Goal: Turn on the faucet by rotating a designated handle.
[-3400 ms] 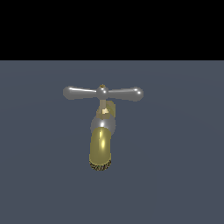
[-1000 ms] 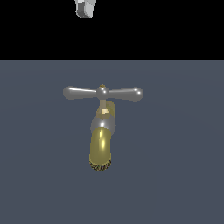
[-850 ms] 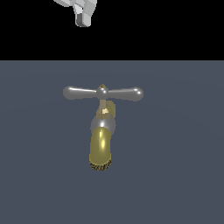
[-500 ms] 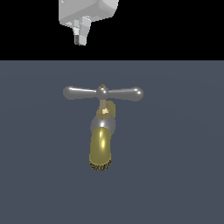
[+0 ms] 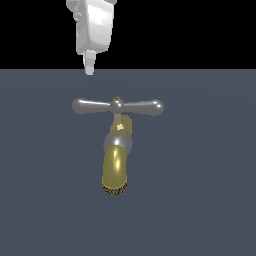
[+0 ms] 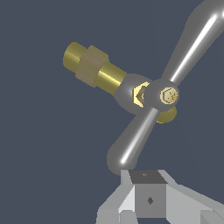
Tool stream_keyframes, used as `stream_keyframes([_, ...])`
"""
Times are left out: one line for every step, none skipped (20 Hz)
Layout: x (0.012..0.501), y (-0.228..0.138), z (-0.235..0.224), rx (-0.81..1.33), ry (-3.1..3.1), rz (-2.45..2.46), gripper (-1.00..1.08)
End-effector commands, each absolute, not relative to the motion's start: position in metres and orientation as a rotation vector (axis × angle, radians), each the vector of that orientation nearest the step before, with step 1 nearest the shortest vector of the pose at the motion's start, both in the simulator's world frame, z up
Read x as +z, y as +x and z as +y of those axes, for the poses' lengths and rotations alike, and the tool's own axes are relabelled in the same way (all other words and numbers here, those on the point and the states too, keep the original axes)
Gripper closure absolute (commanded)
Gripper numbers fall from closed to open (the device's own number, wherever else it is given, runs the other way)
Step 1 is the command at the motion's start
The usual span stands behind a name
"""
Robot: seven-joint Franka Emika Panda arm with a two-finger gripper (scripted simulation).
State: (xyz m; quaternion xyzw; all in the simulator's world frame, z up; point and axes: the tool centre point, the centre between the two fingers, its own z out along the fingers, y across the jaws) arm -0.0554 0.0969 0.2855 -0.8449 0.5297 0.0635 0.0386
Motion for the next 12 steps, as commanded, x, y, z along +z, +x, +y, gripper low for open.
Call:
stream_keyframes([0.273, -0.049, 0.102, 0.184, -2.547, 1.715, 1.08])
stream_keyframes([0.269, -0.046, 0.104, 0.179, -2.529, 1.750, 1.08])
stream_keyframes([0.264, -0.044, 0.106, 0.173, -2.511, 1.785, 1.08])
stream_keyframes([0.259, -0.041, 0.107, 0.166, -2.492, 1.819, 1.08])
stream_keyframes([0.255, -0.039, 0.109, 0.159, -2.473, 1.853, 1.08])
stream_keyframes([0.250, -0.036, 0.111, 0.151, -2.454, 1.887, 1.08])
stream_keyframes([0.245, -0.034, 0.113, 0.142, -2.434, 1.921, 1.08])
stream_keyframes([0.241, -0.032, 0.114, 0.133, -2.414, 1.954, 1.08])
stream_keyframes([0.236, -0.030, 0.116, 0.123, -2.393, 1.986, 1.08])
stream_keyframes([0.232, -0.028, 0.117, 0.113, -2.373, 2.016, 1.08])
stream_keyframes([0.228, -0.026, 0.119, 0.103, -2.354, 2.045, 1.08])
stream_keyframes([0.225, -0.024, 0.120, 0.093, -2.335, 2.071, 1.08])
